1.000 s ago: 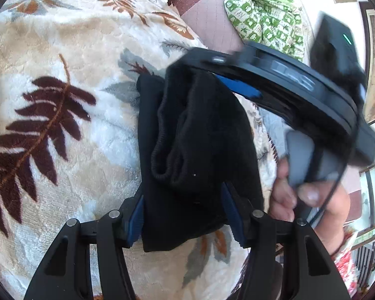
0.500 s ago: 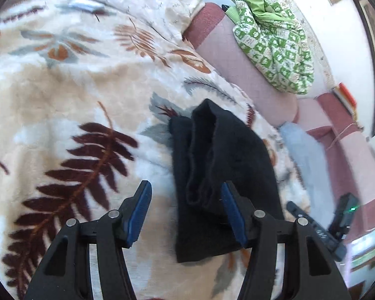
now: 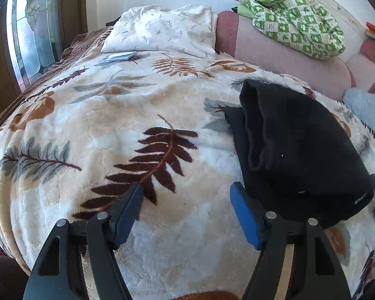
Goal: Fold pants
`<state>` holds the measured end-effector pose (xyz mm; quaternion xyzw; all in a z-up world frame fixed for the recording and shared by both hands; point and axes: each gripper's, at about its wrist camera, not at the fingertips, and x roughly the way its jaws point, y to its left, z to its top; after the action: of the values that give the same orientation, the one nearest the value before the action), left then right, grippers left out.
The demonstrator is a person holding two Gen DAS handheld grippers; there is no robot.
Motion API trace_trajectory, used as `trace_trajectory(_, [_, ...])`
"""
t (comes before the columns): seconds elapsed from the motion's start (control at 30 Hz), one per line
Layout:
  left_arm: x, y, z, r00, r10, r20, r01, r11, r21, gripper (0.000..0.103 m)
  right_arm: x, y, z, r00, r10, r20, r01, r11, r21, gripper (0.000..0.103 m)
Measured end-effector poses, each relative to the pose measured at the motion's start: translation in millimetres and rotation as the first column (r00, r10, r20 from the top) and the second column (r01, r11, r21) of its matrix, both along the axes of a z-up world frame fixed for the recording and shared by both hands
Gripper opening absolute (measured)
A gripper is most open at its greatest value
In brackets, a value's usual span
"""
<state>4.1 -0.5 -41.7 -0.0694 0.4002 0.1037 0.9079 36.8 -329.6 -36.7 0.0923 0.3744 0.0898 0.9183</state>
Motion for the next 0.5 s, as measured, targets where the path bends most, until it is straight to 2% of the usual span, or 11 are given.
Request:
trace_trajectory(0.13, [0, -5, -2, 1.0, -0.01, -0.002, 0.01, 1.0, 0.023, 0.071, -3, 10, -1, 1.0, 0.017, 0.021, -0.016, 0.999, -0.033, 0.08])
trace_trajectory(0.27, [2, -3, -5, 1.0, -0.009, -0.014, 0.009, 1.0, 0.004, 0.072, 0, 12, -9, 1.0, 0.017, -0.004, -0.017, 0.999, -0.032, 0.08])
trace_trajectory(0.5, [3, -6, -6, 1.0, -0.011, -0.017, 0.011, 1.0, 0.014, 0.074, 4, 7, -16, 0.999, -0.001, -0.037, 0.0, 1.0, -0.009, 0.08])
